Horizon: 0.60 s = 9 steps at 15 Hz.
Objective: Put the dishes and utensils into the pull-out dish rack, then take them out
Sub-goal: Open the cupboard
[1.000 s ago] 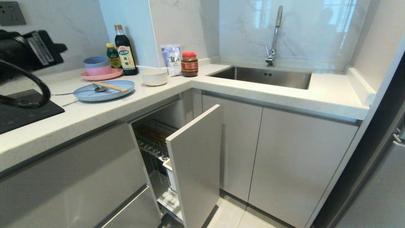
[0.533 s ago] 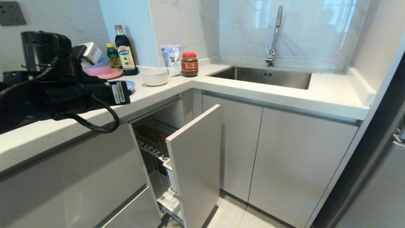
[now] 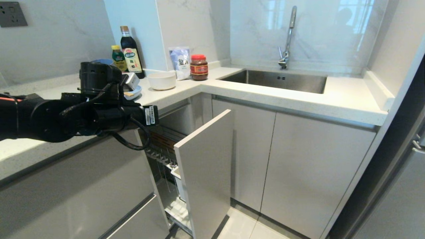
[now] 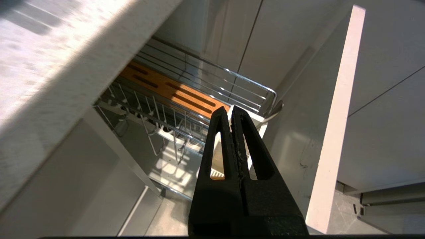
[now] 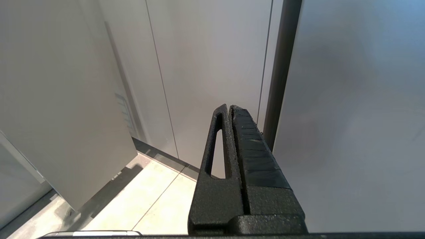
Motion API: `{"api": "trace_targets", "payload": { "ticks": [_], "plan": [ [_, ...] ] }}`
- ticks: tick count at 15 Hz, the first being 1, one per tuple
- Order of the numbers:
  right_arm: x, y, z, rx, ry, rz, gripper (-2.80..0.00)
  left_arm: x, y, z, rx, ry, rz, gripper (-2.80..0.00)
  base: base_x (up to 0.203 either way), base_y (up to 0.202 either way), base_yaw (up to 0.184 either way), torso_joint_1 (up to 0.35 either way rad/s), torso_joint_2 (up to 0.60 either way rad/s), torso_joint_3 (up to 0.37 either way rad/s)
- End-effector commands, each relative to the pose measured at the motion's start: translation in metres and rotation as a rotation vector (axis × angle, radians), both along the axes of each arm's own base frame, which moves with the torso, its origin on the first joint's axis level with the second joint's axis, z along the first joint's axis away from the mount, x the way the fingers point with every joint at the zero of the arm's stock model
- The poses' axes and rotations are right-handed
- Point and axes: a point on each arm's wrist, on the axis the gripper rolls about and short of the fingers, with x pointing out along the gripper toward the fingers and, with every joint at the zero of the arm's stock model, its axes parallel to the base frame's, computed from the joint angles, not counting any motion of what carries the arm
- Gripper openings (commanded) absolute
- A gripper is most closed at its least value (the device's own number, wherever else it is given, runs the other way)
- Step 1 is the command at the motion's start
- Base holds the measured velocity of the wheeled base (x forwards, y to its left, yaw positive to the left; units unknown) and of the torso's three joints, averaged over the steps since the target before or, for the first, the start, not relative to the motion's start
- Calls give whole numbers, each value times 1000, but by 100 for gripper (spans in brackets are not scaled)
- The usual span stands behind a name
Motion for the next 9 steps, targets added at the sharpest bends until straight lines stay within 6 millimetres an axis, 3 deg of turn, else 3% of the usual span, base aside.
{"api": "trace_targets", "payload": {
  "ticks": [1,9],
  "plan": [
    [0,0,0,0,-3,0,-280,9,-5,-13,-6,37,-2,-280,0,0,0,0,0,0],
    [0,0,0,0,-3,0,-280,24,-13,-34,-49,105,-56,-280,0,0,0,0,0,0]
  ]
}}
